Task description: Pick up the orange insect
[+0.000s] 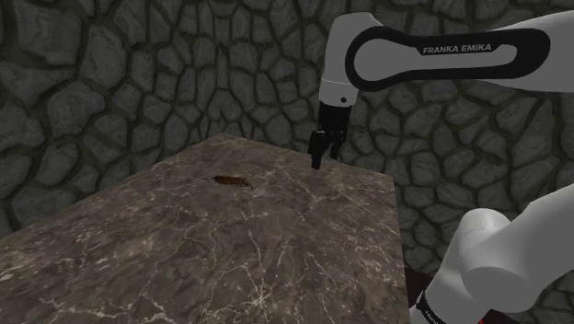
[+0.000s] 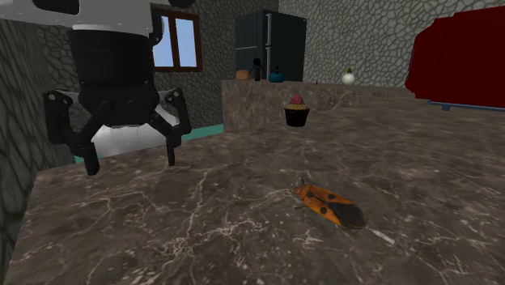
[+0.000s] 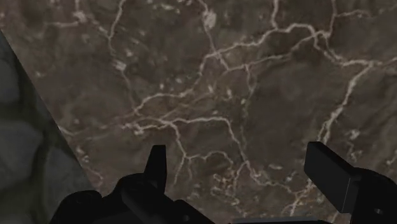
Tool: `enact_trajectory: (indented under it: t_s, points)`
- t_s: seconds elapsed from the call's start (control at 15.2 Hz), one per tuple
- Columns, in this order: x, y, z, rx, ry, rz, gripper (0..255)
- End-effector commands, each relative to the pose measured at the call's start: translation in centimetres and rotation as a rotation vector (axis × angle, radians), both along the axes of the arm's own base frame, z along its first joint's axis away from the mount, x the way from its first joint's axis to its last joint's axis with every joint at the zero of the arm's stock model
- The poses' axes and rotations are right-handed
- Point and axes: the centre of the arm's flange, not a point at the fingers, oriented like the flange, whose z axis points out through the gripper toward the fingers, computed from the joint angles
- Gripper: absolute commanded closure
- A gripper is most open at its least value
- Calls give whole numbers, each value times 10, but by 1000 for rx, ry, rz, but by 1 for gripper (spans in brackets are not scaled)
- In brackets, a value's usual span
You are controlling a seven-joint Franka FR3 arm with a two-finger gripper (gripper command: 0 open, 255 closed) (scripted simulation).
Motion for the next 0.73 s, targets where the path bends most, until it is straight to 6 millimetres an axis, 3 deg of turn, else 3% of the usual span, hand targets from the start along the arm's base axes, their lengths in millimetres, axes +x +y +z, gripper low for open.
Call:
enact_trajectory:
  t_s: [0.0,0.66]
  points:
    - [18,24,0,4,-7,47,0]
    - [81,134,5,17,-42,273,0]
